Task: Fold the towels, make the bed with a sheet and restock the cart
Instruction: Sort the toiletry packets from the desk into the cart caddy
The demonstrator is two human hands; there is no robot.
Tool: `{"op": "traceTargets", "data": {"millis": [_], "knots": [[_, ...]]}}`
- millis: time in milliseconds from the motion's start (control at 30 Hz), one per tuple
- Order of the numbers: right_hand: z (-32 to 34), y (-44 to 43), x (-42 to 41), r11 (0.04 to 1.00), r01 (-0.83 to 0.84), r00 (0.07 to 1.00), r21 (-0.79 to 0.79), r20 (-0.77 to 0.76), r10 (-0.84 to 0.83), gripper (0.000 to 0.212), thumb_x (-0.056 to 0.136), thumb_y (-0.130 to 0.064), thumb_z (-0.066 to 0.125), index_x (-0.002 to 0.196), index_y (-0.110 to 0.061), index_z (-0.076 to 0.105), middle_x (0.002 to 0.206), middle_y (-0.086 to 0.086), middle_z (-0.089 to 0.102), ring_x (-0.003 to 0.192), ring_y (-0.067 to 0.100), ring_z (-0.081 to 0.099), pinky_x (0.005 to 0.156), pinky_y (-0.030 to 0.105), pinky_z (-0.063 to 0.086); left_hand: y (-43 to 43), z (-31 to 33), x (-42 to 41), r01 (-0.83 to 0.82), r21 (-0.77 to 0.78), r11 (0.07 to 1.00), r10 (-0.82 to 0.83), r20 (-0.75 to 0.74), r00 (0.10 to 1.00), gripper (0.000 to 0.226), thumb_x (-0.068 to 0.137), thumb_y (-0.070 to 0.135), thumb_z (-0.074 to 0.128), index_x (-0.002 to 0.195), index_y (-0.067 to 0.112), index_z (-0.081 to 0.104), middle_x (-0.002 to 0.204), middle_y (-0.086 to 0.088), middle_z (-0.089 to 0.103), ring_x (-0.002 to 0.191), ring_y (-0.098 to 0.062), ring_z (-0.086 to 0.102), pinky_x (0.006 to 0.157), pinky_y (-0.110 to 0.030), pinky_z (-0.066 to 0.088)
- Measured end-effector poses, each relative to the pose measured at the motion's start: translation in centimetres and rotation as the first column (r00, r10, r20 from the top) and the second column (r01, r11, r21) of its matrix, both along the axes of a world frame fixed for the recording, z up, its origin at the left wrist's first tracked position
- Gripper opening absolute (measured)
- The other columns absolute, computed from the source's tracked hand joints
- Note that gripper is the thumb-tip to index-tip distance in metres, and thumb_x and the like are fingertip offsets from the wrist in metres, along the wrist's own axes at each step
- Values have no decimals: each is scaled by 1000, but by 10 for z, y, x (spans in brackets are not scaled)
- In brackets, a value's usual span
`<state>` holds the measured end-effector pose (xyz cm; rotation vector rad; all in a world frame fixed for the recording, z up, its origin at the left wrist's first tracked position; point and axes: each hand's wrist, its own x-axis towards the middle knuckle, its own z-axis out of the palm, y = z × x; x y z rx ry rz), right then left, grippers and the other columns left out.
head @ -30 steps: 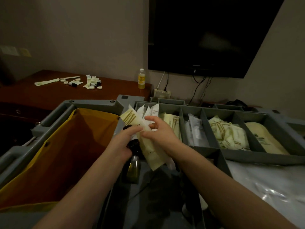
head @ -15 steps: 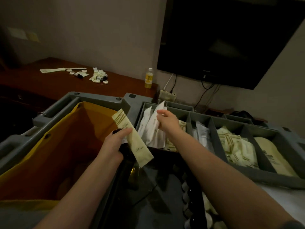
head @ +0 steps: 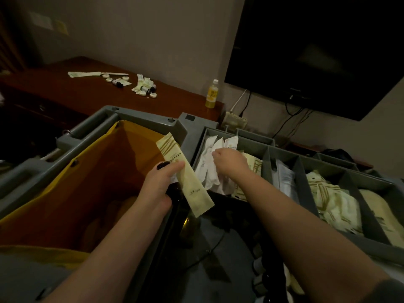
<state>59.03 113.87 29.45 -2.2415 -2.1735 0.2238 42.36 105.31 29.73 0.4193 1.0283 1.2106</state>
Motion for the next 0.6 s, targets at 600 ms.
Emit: {"op": "traceTargets", "data": {"millis": [600], "knots": [[23, -34, -17, 941, 324, 715, 98, -677, -176, 43, 97, -10, 37, 139, -20, 38, 125, 11, 52, 86, 23, 56, 60, 30, 46, -1, 0, -1, -3, 2, 1000, 3, 9, 1000, 28, 86, 9, 63, 112, 15, 56, 102, -8, 61, 97, -28, 60, 67, -40, 51]]}}
